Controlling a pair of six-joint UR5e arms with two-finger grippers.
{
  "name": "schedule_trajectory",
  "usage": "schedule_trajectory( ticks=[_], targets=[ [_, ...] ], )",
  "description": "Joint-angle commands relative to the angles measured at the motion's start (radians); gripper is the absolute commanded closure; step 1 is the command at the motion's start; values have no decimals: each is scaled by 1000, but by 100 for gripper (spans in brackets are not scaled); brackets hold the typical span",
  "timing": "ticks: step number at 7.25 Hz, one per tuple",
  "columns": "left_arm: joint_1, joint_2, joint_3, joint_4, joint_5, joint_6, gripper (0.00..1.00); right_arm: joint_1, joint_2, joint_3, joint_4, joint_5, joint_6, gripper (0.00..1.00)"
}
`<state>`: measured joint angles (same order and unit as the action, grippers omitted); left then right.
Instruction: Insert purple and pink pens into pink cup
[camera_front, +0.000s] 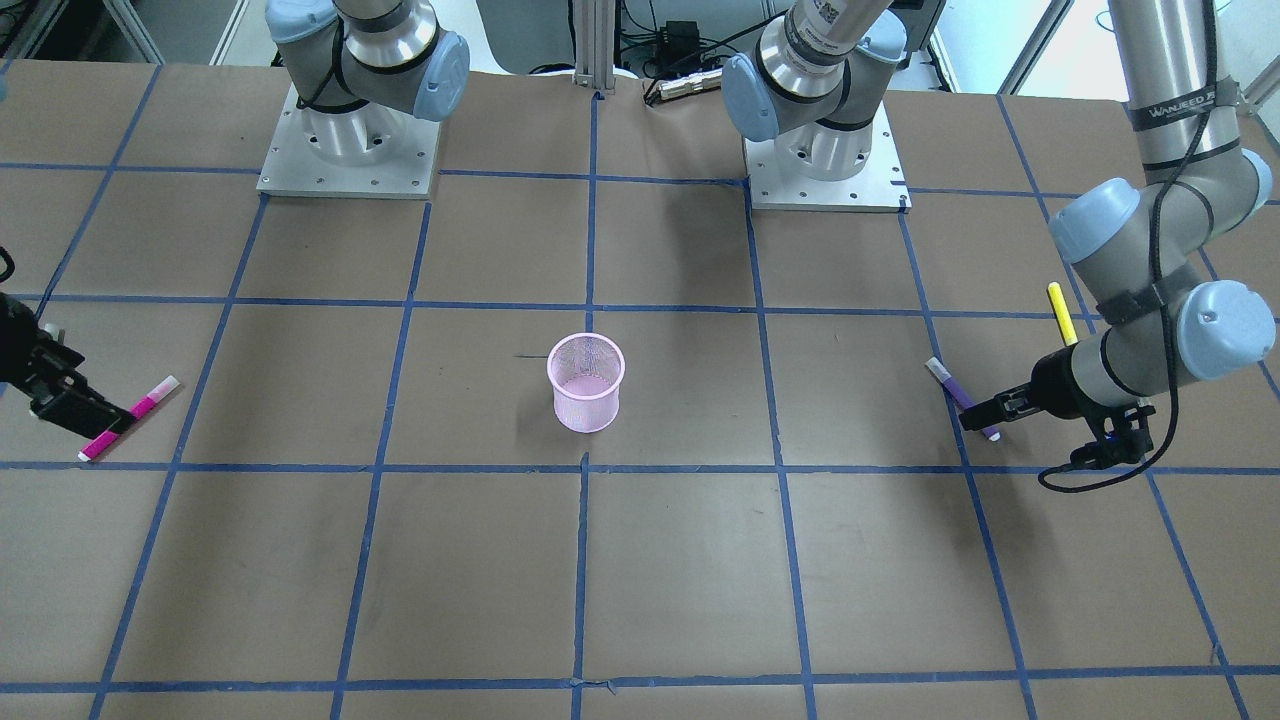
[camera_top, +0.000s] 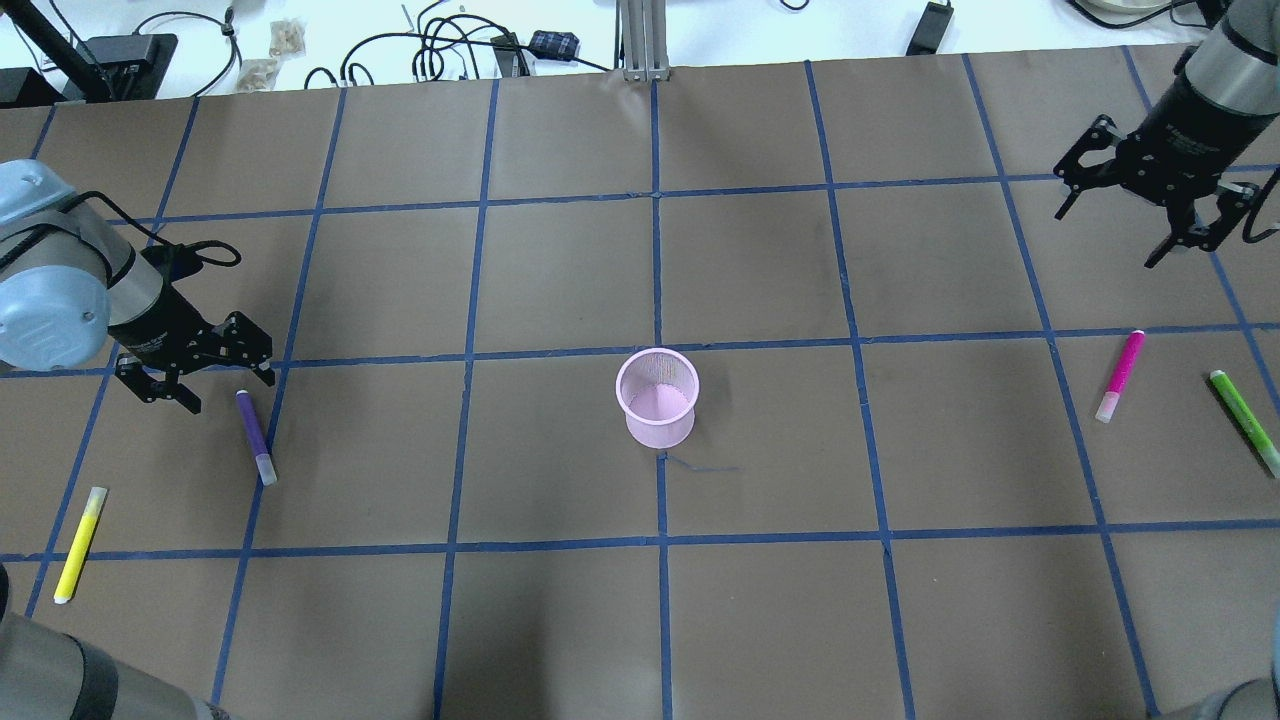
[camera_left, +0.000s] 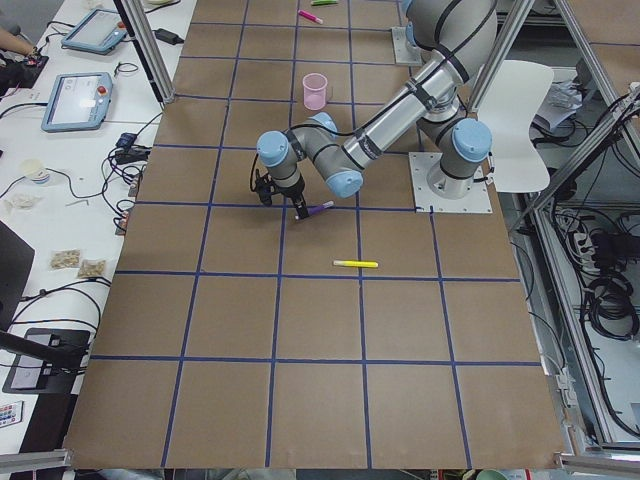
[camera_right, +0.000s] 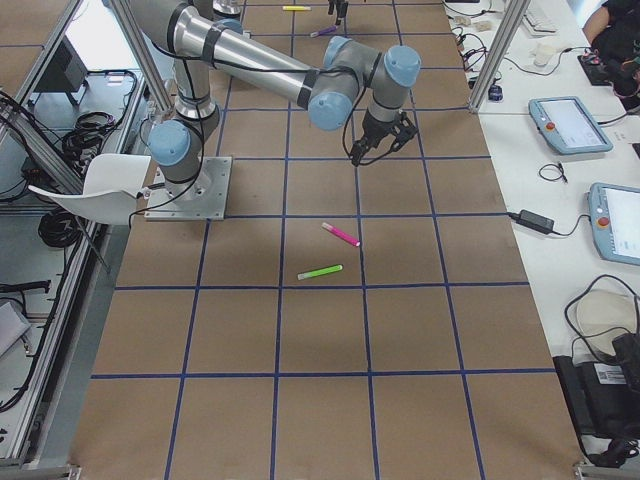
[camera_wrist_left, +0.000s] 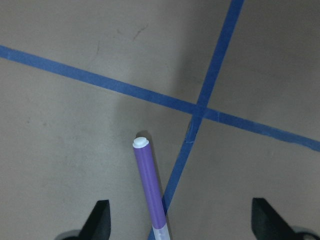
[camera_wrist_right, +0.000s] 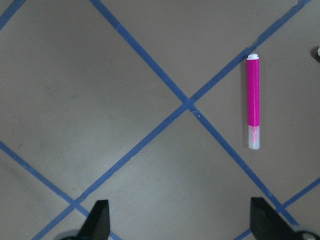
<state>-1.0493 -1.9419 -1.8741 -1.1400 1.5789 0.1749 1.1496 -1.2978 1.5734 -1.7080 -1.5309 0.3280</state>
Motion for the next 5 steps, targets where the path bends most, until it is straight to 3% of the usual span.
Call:
schedule_trajectory(
  ticks=[1,4,5],
  targets=[
    [6,-14,-17,3,-2,-18,0,-115,67,2,-31,6,-82,0],
    [8,-51,-14,44,0,-12,2,-159,144,22,-114,-11,-210,0],
    [6,-58,-19,60,-6,-18,8,-169,166,67,-178,-5,-214,0]
  ],
)
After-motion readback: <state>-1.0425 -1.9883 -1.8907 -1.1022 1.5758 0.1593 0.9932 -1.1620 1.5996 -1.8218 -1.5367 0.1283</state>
